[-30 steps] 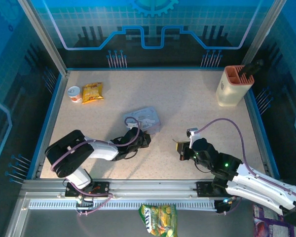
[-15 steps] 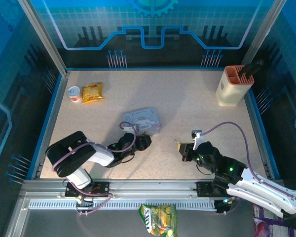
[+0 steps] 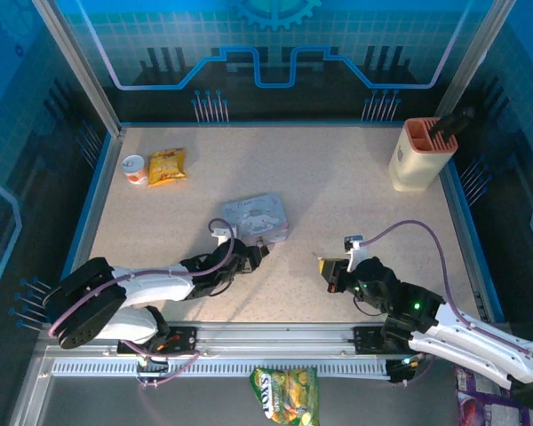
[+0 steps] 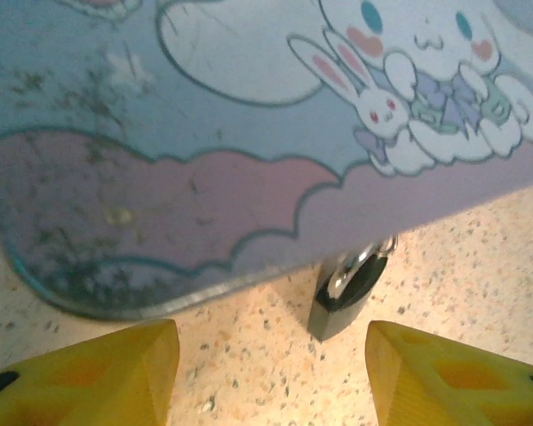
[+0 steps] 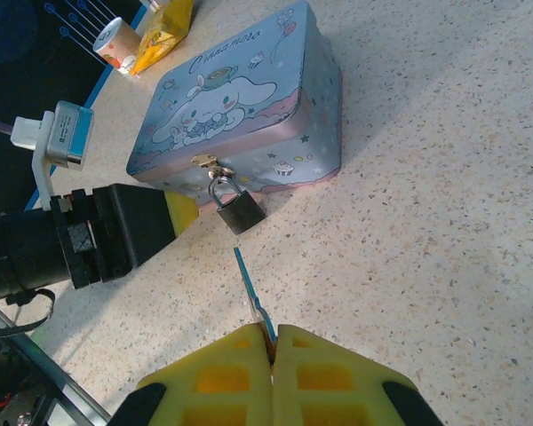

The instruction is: Unlock the padlock with the key

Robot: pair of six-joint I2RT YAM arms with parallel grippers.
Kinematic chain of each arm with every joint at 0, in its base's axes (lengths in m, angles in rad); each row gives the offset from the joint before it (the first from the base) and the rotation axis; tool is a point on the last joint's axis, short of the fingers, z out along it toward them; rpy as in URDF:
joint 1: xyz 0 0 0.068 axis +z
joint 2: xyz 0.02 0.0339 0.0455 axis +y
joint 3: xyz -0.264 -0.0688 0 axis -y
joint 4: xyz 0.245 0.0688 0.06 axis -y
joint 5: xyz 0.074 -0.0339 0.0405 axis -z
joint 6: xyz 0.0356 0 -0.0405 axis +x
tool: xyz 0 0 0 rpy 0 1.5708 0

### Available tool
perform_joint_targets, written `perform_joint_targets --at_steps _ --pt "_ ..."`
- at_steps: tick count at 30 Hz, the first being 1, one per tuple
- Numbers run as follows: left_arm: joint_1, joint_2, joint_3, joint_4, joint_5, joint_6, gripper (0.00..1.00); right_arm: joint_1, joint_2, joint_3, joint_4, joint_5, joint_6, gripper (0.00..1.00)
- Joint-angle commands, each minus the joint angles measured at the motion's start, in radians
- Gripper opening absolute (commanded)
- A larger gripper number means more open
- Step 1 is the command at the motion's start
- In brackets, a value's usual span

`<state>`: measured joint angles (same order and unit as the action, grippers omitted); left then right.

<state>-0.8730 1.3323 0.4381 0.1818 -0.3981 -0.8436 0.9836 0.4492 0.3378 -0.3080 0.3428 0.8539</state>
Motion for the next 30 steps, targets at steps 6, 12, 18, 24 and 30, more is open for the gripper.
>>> perform_joint_targets --at_steps 6,12,18,24,30 --pt "-0.089 0.116 0.184 -0.250 -0.135 -0.066 0.62 0.047 0.056 -0.008 0.106 0.046 0.010 0.00" --pt "-0.089 0.227 0.264 -0.256 -0.147 -0.102 0.61 0.081 0.059 -0.004 0.103 0.064 0.005 0.00" --pt "-0.089 0.338 0.352 -0.285 -0.150 -0.109 0.61 0.093 0.014 -0.030 0.091 0.084 0.015 0.00" --pt "-0.081 0.399 0.402 -0.329 -0.182 -0.096 0.60 0.094 -0.006 -0.036 0.082 0.080 0.018 0.00" --pt "-0.073 0.397 0.403 -0.381 -0.221 -0.079 0.54 0.101 -0.021 -0.043 0.067 0.080 0.024 0.00"
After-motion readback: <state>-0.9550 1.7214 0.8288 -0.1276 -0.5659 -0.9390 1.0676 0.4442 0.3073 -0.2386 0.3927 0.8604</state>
